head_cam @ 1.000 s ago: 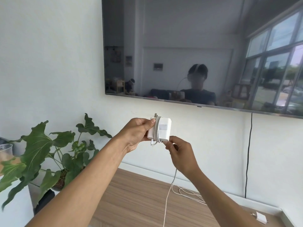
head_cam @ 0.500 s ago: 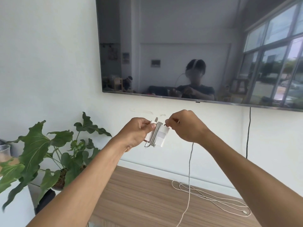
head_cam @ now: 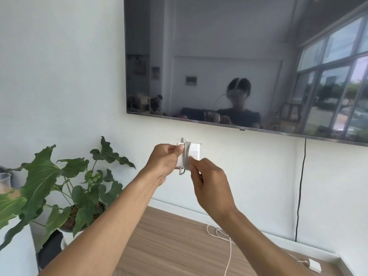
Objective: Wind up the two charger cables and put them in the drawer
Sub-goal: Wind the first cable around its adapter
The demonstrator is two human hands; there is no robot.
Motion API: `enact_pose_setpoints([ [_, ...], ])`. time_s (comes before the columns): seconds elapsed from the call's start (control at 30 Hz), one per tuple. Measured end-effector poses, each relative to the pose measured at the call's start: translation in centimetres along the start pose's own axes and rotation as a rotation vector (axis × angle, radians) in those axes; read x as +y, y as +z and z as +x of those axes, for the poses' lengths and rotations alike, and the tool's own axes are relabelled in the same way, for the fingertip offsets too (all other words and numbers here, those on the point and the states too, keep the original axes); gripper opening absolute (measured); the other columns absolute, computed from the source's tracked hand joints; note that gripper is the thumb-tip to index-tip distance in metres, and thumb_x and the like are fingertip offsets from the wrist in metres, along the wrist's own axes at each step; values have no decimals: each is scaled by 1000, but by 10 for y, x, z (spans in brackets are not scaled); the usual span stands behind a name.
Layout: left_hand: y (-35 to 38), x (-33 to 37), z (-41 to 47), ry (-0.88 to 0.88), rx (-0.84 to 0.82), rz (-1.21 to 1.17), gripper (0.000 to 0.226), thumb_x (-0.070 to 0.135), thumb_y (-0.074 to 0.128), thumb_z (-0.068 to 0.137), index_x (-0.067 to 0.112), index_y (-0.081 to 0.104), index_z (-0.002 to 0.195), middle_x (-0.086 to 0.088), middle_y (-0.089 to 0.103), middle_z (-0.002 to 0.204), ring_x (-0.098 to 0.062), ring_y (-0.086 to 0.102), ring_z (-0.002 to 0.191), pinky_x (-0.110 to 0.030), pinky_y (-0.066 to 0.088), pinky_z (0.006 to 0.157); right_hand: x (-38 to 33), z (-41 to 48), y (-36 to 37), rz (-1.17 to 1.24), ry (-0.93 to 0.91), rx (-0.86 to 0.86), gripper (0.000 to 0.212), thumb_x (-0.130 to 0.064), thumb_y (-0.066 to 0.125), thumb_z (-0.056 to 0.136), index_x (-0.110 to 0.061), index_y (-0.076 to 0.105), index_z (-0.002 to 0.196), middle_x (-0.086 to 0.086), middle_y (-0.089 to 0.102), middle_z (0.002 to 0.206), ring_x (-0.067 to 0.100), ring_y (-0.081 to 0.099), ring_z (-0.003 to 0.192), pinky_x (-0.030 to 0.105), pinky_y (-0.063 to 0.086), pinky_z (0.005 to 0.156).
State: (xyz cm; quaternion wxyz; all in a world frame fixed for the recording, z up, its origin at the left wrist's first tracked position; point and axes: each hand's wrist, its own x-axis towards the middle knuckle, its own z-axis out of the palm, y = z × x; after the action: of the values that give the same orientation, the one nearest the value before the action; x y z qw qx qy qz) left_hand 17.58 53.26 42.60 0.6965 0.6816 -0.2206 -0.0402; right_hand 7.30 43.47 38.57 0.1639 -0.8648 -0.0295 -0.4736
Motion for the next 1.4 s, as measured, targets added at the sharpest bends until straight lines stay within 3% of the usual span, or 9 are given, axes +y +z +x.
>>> enact_pose_setpoints([
  [0.1,-4,6,-2,-34,-26,-99,23,20,56,95,8,66,78,-8,67,78,-23,65,70,-37,58,75,4,-15,8,164,35,57,24,-14,51,96,-15,65,116,-11,47,70,10,42,54,21,37,50],
  [0.17,-6,7,-4,-42,-45,-115,23,19,56,96,3,67,83,-8,67,78,-22,65,70,-36,58,73,5,-22,10,270,93,81,16,-10,56,95,-12,67,105,-18,45,62,7,39,50,10,29,51],
  [0.3,-8,6,-8,-65,-97,-175,24,20,54,96,6,65,79,-11,68,81,-22,66,71,-33,59,69,10,-26,17,457,265,21,16,-21,58,94,-23,57,78,-10,38,47,11,27,45,16,24,46],
  [0.4,-14,5,-9,-87,-157,-187,24,21,54,96,2,67,88,-15,69,88,-24,67,77,-31,60,69,15,-22,20,582,349,-47,19,-27,60,93,-16,58,77,-14,60,65,16,36,53,24,32,52],
  [0.7,-34,5,-20,-68,-416,-147,32,20,53,94,-4,63,112,-12,69,92,-20,67,79,-30,59,74,46,15,4,297,259,-299,30,-31,51,92,-20,60,65,-10,47,51,5,37,47,20,32,50],
  [0.87,-37,0,-22,70,-280,193,8,24,59,93,20,65,90,-2,72,91,-16,66,85,-25,51,76,34,51,-18,129,289,-429,36,-25,58,94,-28,57,58,-12,52,53,2,43,42,12,34,44],
  [1.03,-38,-5,-19,108,-203,278,14,28,59,93,18,63,102,12,67,87,-3,63,89,-15,46,76,9,70,-32,16,294,-488,28,-34,57,93,-16,71,77,0,65,70,12,50,53,14,40,44],
  [1.17,-36,-4,-14,116,-77,288,6,29,60,93,24,58,90,9,66,87,-5,61,88,-14,42,71,-8,59,-29,-115,121,-348,31,-23,47,96,-12,61,71,5,62,66,32,54,63,39,48,58],
  [1.4,-23,15,-5,100,76,189,28,33,59,93,9,68,102,-3,70,99,-16,64,89,-24,47,72,-15,36,-16,-93,-75,-123,31,-18,45,96,-13,39,66,-3,30,50,27,29,53,37,33,47],
])
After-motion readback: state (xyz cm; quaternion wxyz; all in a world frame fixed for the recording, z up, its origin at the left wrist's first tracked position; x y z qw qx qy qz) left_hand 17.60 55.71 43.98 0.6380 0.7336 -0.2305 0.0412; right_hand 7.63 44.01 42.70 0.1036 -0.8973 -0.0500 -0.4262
